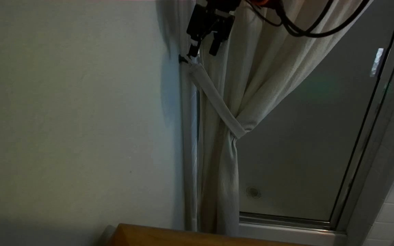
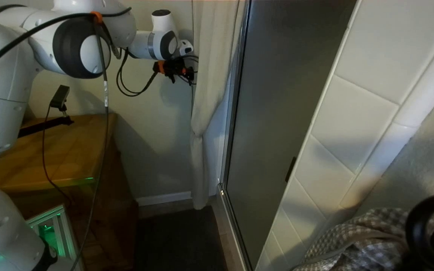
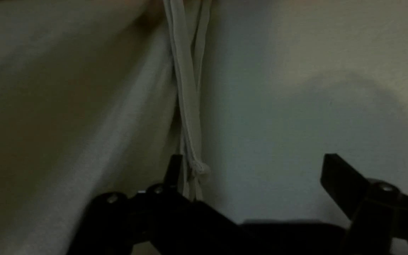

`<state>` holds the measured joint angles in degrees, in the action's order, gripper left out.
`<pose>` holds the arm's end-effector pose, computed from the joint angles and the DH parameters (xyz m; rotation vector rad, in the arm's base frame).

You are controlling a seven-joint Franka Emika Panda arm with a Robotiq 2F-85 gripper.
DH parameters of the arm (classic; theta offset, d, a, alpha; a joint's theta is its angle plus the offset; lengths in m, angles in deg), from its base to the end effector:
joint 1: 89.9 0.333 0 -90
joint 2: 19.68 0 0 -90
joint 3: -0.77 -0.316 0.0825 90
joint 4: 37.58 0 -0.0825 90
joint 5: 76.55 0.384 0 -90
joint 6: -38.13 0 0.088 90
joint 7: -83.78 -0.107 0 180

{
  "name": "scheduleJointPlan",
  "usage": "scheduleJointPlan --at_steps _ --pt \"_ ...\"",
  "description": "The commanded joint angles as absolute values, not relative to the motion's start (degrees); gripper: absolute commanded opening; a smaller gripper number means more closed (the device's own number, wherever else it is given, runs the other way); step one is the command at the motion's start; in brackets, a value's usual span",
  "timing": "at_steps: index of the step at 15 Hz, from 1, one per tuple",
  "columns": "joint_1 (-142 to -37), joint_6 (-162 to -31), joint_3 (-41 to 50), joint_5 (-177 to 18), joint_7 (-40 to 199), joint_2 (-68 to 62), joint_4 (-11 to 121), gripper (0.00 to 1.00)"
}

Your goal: Unhook the curtain strap

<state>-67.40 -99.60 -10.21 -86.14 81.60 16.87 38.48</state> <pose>0.6587 0.3894 0.4129 -2.8405 -0.8500 -0.6622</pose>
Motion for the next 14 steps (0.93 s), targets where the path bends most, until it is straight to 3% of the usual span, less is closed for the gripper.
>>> scheduleJointPlan --at_steps 1,14 --pt "-67.81 -105.79 -10.59 -86.88 84.9 18.68 38.12 1.0" --pt "-70.85 -115.79 -13.42 -83.9 94.66 24.97 35.48 1.0"
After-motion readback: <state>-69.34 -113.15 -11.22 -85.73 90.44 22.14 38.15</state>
